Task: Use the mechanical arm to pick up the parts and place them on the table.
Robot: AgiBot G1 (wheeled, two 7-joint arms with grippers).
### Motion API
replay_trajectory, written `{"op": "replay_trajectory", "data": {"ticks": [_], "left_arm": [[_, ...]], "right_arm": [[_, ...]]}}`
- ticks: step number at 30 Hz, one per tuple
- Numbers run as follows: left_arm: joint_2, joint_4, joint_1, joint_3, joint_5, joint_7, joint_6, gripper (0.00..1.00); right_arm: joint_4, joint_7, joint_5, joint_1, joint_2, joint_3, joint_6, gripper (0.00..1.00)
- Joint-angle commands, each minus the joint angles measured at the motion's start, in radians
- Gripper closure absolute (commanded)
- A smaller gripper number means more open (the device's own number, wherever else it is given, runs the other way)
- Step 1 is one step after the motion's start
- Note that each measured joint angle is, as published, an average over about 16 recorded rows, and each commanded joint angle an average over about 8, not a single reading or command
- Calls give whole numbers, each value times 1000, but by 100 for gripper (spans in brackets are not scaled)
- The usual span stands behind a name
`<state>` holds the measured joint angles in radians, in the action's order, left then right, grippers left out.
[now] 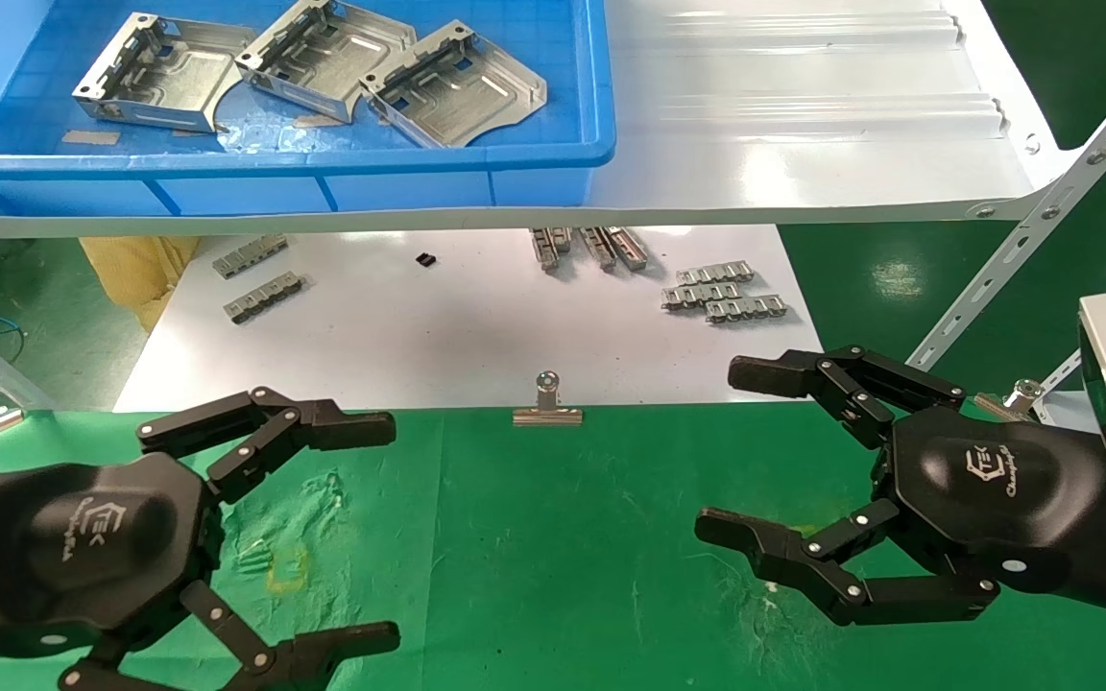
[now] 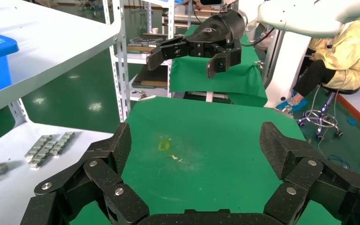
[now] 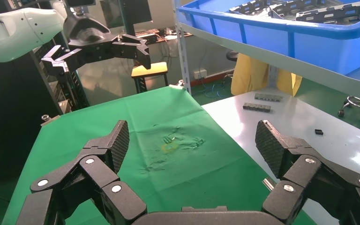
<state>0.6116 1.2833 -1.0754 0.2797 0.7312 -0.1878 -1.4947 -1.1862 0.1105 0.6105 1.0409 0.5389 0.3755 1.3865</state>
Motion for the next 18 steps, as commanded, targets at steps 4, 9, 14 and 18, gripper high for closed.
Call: {"op": "replay_trajectory", "data": {"ticks": [4, 9, 14, 18], "left_arm": [[0, 0, 0, 0, 0, 0, 0, 0], [0, 0, 0, 0, 0, 0, 0, 0], [0, 0, 0, 0, 0, 0, 0, 0], [0, 0, 0, 0, 0, 0, 0, 0]], "right_arm": [[0, 0, 0, 0, 0, 0, 0, 0], [0, 0, 0, 0, 0, 0, 0, 0], [0, 0, 0, 0, 0, 0, 0, 8], [0, 0, 0, 0, 0, 0, 0, 57]]}}
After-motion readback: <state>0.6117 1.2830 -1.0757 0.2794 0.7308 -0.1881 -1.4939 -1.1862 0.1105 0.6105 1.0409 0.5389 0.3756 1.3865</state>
